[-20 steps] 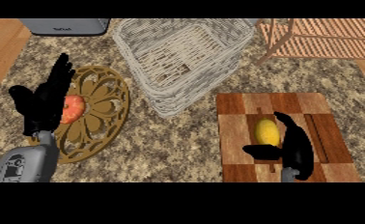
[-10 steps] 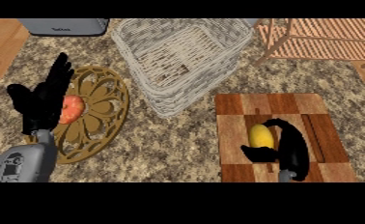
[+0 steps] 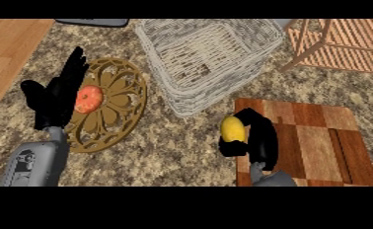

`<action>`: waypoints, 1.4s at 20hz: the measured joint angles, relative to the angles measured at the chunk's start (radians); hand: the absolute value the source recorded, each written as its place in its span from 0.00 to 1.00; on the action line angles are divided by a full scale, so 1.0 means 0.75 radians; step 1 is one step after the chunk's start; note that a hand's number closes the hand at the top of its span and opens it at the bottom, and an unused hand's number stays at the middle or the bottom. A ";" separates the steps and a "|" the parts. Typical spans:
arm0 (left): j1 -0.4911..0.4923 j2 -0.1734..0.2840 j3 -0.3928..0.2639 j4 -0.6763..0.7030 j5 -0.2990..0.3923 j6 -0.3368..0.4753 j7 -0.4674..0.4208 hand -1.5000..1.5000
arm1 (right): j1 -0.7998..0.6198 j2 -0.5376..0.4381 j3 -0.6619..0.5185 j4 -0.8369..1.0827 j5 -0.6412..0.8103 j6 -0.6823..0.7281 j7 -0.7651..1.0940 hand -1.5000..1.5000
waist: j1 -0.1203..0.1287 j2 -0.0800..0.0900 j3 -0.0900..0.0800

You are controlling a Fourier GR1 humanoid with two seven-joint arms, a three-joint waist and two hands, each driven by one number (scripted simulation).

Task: Pick the lemon from the cutting board and place it in the basket

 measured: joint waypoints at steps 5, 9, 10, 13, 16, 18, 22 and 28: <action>-0.045 -0.023 -0.049 0.004 0.001 -0.030 0.003 0.50 | -0.224 0.022 0.143 0.070 -0.012 -0.126 0.079 1.00 | 0.110 0.029 0.017; -0.075 -0.038 -0.080 0.012 -0.008 -0.041 0.006 0.50 | -0.405 0.027 0.204 0.101 -0.011 -0.263 0.100 1.00 | 0.152 0.033 0.021; -0.081 -0.040 -0.087 0.014 -0.010 -0.043 0.008 0.50 | -0.447 0.028 0.212 0.106 -0.008 -0.297 0.106 1.00 | 0.160 0.032 0.021; -0.096 -0.044 -0.095 0.024 -0.016 -0.044 0.012 0.50 | -0.575 0.028 0.227 0.133 0.012 -0.391 0.131 1.00 | 0.174 0.030 0.019; -0.113 -0.052 -0.107 0.035 -0.024 -0.043 0.016 0.50 | -0.701 0.028 0.234 0.189 0.044 -0.454 0.168 1.00 | 0.178 0.028 0.015; -0.119 -0.060 -0.114 0.045 -0.028 -0.040 0.018 0.50 | -0.786 0.028 0.227 0.236 0.070 -0.476 0.204 1.00 | 0.177 0.026 0.012; -0.128 -0.062 -0.117 0.054 -0.033 -0.037 0.025 0.50 | -0.948 0.028 0.198 0.345 0.110 -0.503 0.295 1.00 | 0.179 0.022 0.009; -0.147 -0.064 -0.114 0.074 -0.041 -0.025 0.032 0.50 | -1.186 0.027 0.107 0.500 0.172 -0.558 0.389 1.00 | 0.168 0.022 0.007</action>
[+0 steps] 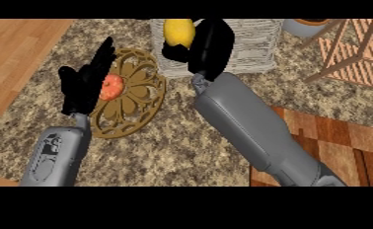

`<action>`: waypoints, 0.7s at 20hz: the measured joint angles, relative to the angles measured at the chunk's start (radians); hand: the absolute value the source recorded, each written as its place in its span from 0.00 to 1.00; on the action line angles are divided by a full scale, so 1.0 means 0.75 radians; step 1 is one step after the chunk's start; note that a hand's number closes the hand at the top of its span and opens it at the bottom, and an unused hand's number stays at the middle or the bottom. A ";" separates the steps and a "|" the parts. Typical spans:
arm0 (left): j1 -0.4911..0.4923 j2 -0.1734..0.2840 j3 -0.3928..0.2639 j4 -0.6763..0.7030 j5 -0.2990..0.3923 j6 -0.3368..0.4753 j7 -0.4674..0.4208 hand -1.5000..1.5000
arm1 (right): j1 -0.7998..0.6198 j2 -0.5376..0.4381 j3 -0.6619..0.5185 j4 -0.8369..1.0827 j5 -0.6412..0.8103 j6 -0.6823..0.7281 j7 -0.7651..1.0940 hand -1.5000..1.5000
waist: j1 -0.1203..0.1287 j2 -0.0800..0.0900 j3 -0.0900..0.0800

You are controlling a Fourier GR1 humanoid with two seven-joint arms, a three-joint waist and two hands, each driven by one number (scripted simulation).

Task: Pick the lemon from the cutting board and place it in the basket

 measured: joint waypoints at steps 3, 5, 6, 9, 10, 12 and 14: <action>-0.001 0.004 0.010 0.013 0.001 0.003 -0.005 0.50 | -0.104 0.000 -0.055 0.096 0.035 -0.026 0.016 1.00 | -0.009 0.000 -0.001; -0.004 0.004 0.008 0.017 -0.004 0.006 -0.004 0.50 | -0.175 0.000 -0.092 0.167 0.057 -0.036 0.029 1.00 | -0.017 0.000 -0.002; -0.010 0.006 0.010 0.019 -0.006 0.007 -0.006 0.50 | -0.208 0.000 -0.108 0.206 0.067 -0.038 0.038 1.00 | -0.020 0.000 -0.002; -0.011 0.012 0.021 0.025 -0.006 0.013 -0.011 0.50 | -0.309 0.000 -0.166 0.321 0.095 -0.042 0.066 1.00 | -0.030 0.001 -0.002; -0.010 0.014 0.023 0.028 -0.005 0.011 -0.009 0.50 | -0.343 0.001 -0.184 0.361 0.105 -0.041 0.076 1.00 | -0.033 0.001 -0.002; -0.005 0.015 0.024 0.030 -0.006 0.012 -0.017 0.50 | -0.405 0.000 -0.208 0.445 0.127 -0.036 0.098 1.00 | -0.035 0.002 -0.003; -0.005 0.010 0.023 0.034 -0.009 0.015 -0.025 0.50 | -0.456 0.001 -0.224 0.525 0.142 -0.029 0.120 1.00 | -0.036 0.004 -0.003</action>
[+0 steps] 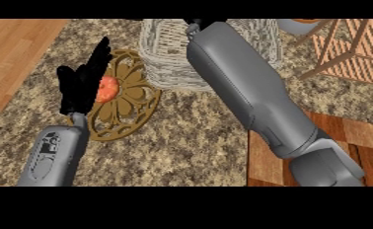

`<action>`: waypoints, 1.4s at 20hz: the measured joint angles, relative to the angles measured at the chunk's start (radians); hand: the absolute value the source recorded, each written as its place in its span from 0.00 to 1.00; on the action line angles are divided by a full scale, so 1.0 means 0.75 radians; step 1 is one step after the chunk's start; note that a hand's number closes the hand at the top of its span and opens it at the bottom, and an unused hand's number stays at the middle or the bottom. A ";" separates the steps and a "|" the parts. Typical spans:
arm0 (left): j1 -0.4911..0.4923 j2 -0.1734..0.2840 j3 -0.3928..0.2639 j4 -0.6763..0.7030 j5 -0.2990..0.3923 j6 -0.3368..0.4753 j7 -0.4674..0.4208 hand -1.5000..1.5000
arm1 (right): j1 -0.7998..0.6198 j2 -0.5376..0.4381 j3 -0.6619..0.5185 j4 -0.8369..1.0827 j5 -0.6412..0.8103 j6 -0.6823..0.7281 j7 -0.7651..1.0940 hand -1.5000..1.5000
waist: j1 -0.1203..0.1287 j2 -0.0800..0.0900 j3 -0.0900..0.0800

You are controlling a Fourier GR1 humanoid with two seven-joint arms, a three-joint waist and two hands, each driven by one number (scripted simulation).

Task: Pick the lemon from the cutting board and place it in the basket

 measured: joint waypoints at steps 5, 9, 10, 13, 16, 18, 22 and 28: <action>0.001 0.000 0.006 0.002 -0.002 0.007 -0.004 0.50 | -0.124 0.001 -0.047 0.194 0.016 0.017 0.044 1.00 | -0.008 0.004 0.001; -0.009 0.001 0.009 0.003 -0.007 0.015 -0.005 0.50 | -0.177 0.001 -0.074 0.330 0.012 0.016 0.064 1.00 | -0.012 0.011 0.002; -0.014 -0.001 0.010 0.006 -0.004 0.013 -0.003 0.50 | -0.187 0.001 -0.082 0.355 0.004 0.013 0.068 1.00 | -0.014 0.012 0.003; -0.007 0.002 0.017 0.008 0.002 0.011 -0.008 0.50 | -0.205 0.001 -0.105 0.431 -0.012 -0.005 0.072 1.00 | -0.019 0.013 0.003; -0.005 0.017 0.032 0.009 0.008 0.006 -0.014 0.50 | -0.206 0.001 -0.121 0.498 -0.029 -0.028 0.071 1.00 | -0.030 0.011 0.004; -0.004 0.015 0.037 0.012 0.008 0.013 -0.011 0.50 | -0.215 0.001 -0.130 0.535 -0.040 -0.045 0.069 1.00 | -0.039 0.010 0.005; -0.002 0.012 0.034 0.015 -0.001 0.020 -0.017 0.50 | -0.215 0.002 -0.143 0.578 -0.078 -0.083 0.058 1.00 | -0.046 0.007 0.006; 0.022 0.025 0.051 0.006 0.018 0.004 -0.019 0.50 | -0.176 0.003 -0.162 0.591 -0.155 -0.178 0.006 1.00 | -0.061 0.003 0.009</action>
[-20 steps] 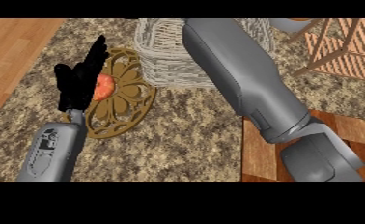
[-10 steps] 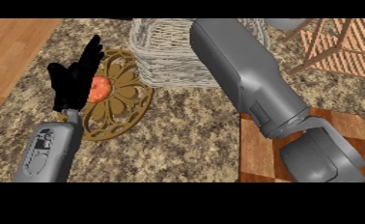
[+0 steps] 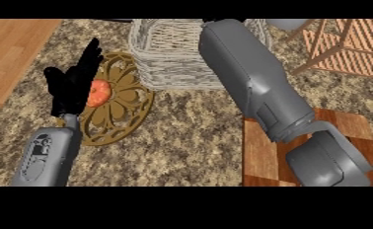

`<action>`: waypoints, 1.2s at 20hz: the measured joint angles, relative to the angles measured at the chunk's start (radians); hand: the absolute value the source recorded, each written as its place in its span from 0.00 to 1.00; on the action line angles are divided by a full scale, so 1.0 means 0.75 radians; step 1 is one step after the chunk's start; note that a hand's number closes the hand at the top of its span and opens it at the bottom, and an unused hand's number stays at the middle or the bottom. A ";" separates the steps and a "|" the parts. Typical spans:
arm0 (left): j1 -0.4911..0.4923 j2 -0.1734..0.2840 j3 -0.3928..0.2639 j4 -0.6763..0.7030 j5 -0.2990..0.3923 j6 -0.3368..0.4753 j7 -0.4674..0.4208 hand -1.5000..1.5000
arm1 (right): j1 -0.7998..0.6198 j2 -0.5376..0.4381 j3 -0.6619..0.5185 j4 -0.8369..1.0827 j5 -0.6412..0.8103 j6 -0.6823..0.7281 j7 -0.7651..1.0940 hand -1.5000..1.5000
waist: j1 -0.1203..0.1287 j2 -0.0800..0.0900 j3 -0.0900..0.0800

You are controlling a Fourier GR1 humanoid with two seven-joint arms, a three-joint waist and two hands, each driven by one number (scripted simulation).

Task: Pick the lemon from the cutting board and place it in the basket

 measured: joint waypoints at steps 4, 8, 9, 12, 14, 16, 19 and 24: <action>0.008 -0.001 -0.001 -0.002 -0.003 0.004 0.000 0.50 | -0.030 0.003 0.131 0.172 0.117 0.159 0.023 1.00 | -0.007 -0.004 -0.005; -0.008 0.001 -0.003 -0.009 -0.005 0.004 0.017 0.50 | -0.072 0.003 0.231 0.243 0.210 0.314 0.029 1.00 | -0.010 -0.004 -0.005; -0.007 0.008 0.003 -0.009 -0.005 0.004 0.018 0.50 | -0.082 0.003 0.246 0.253 0.224 0.345 0.024 1.00 | -0.013 -0.004 -0.004; -0.007 0.007 0.005 -0.018 -0.003 0.007 0.025 0.50 | -0.113 0.003 0.276 0.273 0.253 0.430 -0.002 1.00 | -0.016 -0.004 -0.003; 0.007 0.007 0.005 -0.027 0.004 -0.001 0.026 0.50 | -0.136 0.002 0.283 0.277 0.260 0.485 -0.012 1.00 | -0.011 -0.004 -0.002; 0.012 0.004 0.002 -0.037 0.005 -0.002 0.027 0.50 | -0.145 0.001 0.285 0.283 0.262 0.525 -0.022 1.00 | -0.010 -0.001 -0.002; 0.018 0.006 0.006 -0.042 0.005 0.000 0.029 0.50 | -0.143 0.000 0.273 0.283 0.250 0.580 -0.035 1.00 | -0.016 0.001 -0.001; 0.025 0.011 0.014 -0.035 0.005 -0.001 0.013 0.50 | -0.138 -0.001 0.202 0.283 0.179 0.726 -0.052 1.00 | -0.021 0.001 -0.001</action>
